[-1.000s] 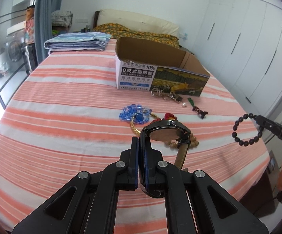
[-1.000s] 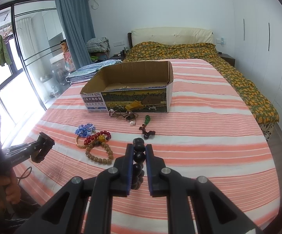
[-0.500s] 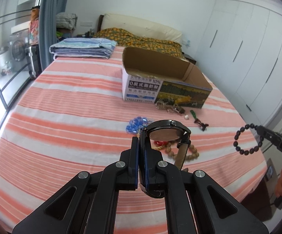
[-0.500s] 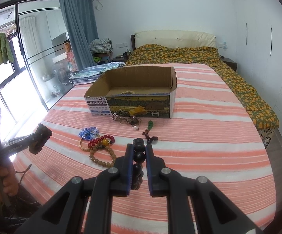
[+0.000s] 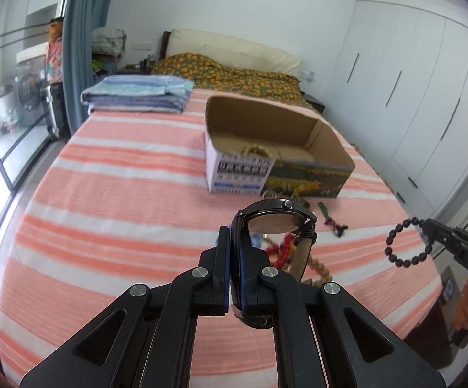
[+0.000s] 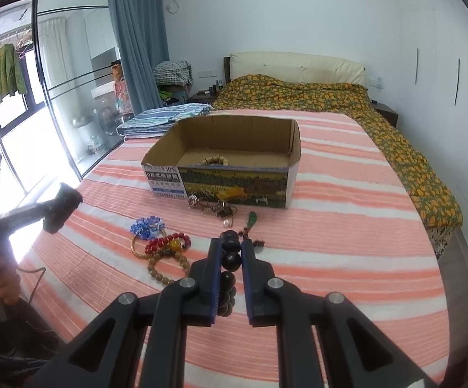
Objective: Organize jewelry
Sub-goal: 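Carry the watch and black bracelet into the box and release both, then withdraw both open tools from the box toward the remaining jewelry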
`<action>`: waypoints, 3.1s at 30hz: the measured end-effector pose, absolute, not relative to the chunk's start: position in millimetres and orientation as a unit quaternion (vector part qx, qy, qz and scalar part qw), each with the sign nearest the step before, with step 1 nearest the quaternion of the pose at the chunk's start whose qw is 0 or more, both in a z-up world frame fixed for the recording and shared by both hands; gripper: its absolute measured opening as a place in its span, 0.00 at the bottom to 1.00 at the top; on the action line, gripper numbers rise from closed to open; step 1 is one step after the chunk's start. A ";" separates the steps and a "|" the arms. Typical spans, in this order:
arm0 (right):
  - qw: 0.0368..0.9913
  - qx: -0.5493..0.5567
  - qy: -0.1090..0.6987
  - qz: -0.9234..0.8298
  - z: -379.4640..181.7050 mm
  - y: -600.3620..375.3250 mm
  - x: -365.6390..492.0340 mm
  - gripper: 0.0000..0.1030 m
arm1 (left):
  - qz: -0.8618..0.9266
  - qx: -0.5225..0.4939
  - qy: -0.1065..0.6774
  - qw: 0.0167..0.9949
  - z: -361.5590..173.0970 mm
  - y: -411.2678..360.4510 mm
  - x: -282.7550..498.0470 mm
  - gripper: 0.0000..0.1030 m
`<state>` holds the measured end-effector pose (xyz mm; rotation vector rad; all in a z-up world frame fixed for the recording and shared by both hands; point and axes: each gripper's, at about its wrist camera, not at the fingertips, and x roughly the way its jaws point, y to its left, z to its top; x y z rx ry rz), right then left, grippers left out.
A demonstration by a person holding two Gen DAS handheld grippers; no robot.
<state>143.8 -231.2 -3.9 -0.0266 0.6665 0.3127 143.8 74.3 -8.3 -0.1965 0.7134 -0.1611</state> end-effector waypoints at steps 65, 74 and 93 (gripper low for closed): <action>0.924 0.009 0.377 0.066 -132.2 -219.2 92.0 0.66 | 0.034 -0.063 0.350 0.934 -60.2 86.3 86.6 0.96; 0.924 0.011 0.376 0.060 -140.6 -221.2 88.6 0.70 | 0.022 -0.043 0.376 0.925 -103.6 63.1 97.3 0.96; 0.939 -0.021 0.339 0.046 -150.1 -206.5 81.8 0.85 | 0.029 -0.037 0.412 0.910 -130.1 54.5 104.4 0.97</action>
